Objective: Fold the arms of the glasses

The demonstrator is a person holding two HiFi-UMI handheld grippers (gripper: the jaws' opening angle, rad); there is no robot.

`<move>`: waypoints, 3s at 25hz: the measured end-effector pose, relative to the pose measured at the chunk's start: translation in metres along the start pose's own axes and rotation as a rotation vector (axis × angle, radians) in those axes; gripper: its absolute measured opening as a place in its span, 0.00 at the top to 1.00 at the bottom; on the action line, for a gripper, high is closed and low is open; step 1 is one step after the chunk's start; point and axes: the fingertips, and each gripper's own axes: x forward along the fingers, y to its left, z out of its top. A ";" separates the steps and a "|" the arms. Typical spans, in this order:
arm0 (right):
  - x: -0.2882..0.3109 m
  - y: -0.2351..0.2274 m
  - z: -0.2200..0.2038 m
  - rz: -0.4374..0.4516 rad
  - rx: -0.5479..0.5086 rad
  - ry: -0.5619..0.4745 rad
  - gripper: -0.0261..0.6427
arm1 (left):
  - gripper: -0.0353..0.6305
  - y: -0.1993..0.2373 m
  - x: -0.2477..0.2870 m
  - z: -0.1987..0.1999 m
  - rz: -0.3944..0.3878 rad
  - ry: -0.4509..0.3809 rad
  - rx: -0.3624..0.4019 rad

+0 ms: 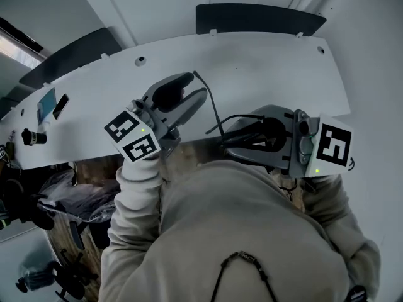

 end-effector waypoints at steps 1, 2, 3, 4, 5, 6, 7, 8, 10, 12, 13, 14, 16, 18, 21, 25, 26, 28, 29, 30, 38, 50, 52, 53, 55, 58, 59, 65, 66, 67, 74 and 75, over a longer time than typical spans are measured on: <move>0.002 0.001 -0.002 0.006 0.001 0.010 0.87 | 0.68 0.001 0.002 0.001 0.004 -0.002 0.001; 0.002 0.002 -0.003 0.010 0.005 0.015 0.87 | 0.75 0.002 0.003 0.002 0.008 -0.006 0.006; 0.002 0.001 -0.004 0.013 0.010 0.018 0.87 | 0.81 0.003 0.003 0.004 0.013 -0.011 0.013; 0.002 0.001 -0.005 0.015 0.015 0.018 0.87 | 0.83 0.003 0.004 0.004 0.017 -0.011 0.019; 0.002 0.000 -0.006 0.017 0.019 0.018 0.87 | 0.84 0.004 0.005 0.004 0.018 -0.009 0.022; 0.002 0.000 -0.007 0.018 0.021 0.021 0.87 | 0.84 0.004 0.005 0.003 0.017 -0.005 0.021; 0.001 -0.001 -0.009 0.018 0.024 0.026 0.87 | 0.85 0.004 0.006 0.003 0.016 -0.004 0.020; 0.001 -0.002 -0.011 0.018 0.028 0.032 0.87 | 0.86 0.004 0.006 0.003 0.015 -0.006 0.021; 0.002 -0.003 -0.015 0.019 0.041 0.045 0.87 | 0.88 0.002 0.006 0.005 0.016 -0.014 0.031; 0.003 -0.005 -0.017 0.020 0.057 0.058 0.87 | 0.89 -0.001 0.006 0.009 0.010 -0.020 0.049; 0.003 -0.006 -0.018 0.019 0.066 0.065 0.87 | 0.89 -0.002 0.006 0.010 0.007 -0.020 0.060; 0.004 -0.007 -0.019 0.019 0.075 0.071 0.87 | 0.89 -0.004 0.006 0.012 0.003 -0.019 0.070; 0.005 -0.008 -0.022 0.020 0.089 0.075 0.87 | 0.90 -0.008 0.005 0.013 -0.004 -0.018 0.087; 0.005 -0.007 -0.023 0.024 0.096 0.076 0.87 | 0.90 -0.009 0.004 0.013 -0.011 -0.018 0.095; 0.006 -0.008 -0.027 0.021 0.107 0.094 0.87 | 0.91 -0.012 0.002 0.015 -0.021 -0.020 0.108; 0.009 -0.010 -0.033 0.021 0.140 0.116 0.87 | 0.91 -0.026 0.000 0.024 -0.054 -0.019 0.176; 0.010 -0.010 -0.035 0.021 0.148 0.120 0.87 | 0.91 -0.030 0.000 0.026 -0.064 -0.017 0.195; 0.010 -0.011 -0.040 0.019 0.162 0.132 0.87 | 0.91 -0.038 0.000 0.027 -0.084 -0.013 0.228; 0.010 -0.011 -0.042 0.018 0.167 0.138 0.87 | 0.91 -0.042 0.001 0.028 -0.092 -0.010 0.241; 0.010 -0.011 -0.043 0.019 0.171 0.142 0.87 | 0.91 -0.045 0.001 0.028 -0.099 -0.009 0.249; 0.009 -0.013 -0.047 0.012 0.198 0.160 0.87 | 0.92 -0.058 0.001 0.030 -0.130 -0.012 0.275; 0.007 -0.017 -0.062 -0.012 0.275 0.211 0.87 | 0.92 -0.083 0.003 0.022 -0.205 0.030 0.292; 0.006 -0.018 -0.063 -0.017 0.282 0.213 0.87 | 0.92 -0.086 0.002 0.021 -0.211 0.035 0.287; 0.006 -0.018 -0.064 -0.018 0.285 0.214 0.87 | 0.92 -0.087 0.002 0.021 -0.215 0.035 0.289; 0.005 -0.019 -0.065 -0.019 0.291 0.216 0.87 | 0.92 -0.088 0.001 0.020 -0.221 0.033 0.289; 0.007 -0.021 -0.065 -0.015 0.298 0.217 0.87 | 0.92 -0.087 -0.002 0.023 -0.248 0.010 0.279; 0.008 -0.022 -0.065 -0.013 0.299 0.217 0.87 | 0.92 -0.087 -0.002 0.024 -0.261 -0.001 0.275; 0.007 -0.025 -0.066 -0.004 0.299 0.218 0.87 | 0.92 -0.083 0.002 0.023 -0.268 -0.005 0.272; 0.007 -0.026 -0.066 -0.002 0.298 0.218 0.87 | 0.92 -0.080 0.002 0.022 -0.255 -0.001 0.279; 0.007 -0.027 -0.066 -0.001 0.297 0.220 0.87 | 0.92 -0.077 0.004 0.022 -0.233 0.004 0.290; -0.007 -0.037 -0.070 -0.021 0.302 0.239 0.87 | 0.88 -0.032 0.002 0.029 -0.027 -0.056 0.281; -0.011 -0.039 -0.072 -0.025 0.304 0.245 0.87 | 0.87 -0.025 0.000 0.028 -0.002 -0.056 0.273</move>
